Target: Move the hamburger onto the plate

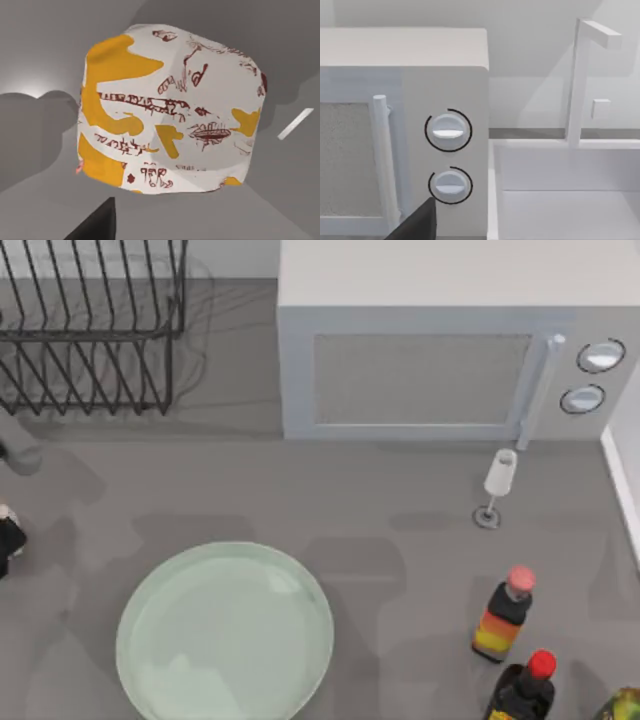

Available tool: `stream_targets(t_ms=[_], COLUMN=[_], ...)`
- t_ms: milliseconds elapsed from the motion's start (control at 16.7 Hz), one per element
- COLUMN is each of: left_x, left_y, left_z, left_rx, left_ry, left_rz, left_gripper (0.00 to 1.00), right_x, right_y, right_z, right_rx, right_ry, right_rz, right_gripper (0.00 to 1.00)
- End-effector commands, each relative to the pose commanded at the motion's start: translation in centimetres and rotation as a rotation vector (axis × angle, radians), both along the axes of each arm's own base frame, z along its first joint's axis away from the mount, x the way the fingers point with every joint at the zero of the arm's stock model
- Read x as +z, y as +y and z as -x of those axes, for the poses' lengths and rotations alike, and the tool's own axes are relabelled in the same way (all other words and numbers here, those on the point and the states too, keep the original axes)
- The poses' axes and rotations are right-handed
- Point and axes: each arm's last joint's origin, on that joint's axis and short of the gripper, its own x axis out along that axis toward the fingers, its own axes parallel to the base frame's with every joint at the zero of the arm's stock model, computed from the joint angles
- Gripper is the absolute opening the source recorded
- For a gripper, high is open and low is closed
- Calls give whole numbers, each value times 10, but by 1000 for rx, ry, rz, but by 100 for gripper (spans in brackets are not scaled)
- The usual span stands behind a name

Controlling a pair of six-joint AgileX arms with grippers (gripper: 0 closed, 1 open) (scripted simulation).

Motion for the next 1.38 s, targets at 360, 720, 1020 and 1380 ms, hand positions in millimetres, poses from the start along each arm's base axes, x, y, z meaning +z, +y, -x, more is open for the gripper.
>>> stream_targets(t_ms=[360, 720, 1020, 1380], left_x=[1, 1, -42, -79], left_y=[12, 11, 12, 13], left_z=[-39, -39, -43, -40], left_rx=[-110, -116, -113, -113], left_ry=[48, 44, 40, 47], left_rz=[11, 9, 9, 11], left_gripper=[100, 100, 100, 100], right_x=[0, 0, 0, 0], right_y=[0, 0, 0, 0], right_z=[0, 0, 0, 0], right_rx=[0, 0, 0, 0], right_ry=[0, 0, 0, 0], right_rz=[0, 0, 0, 0], right_gripper=[100, 100, 100, 100])
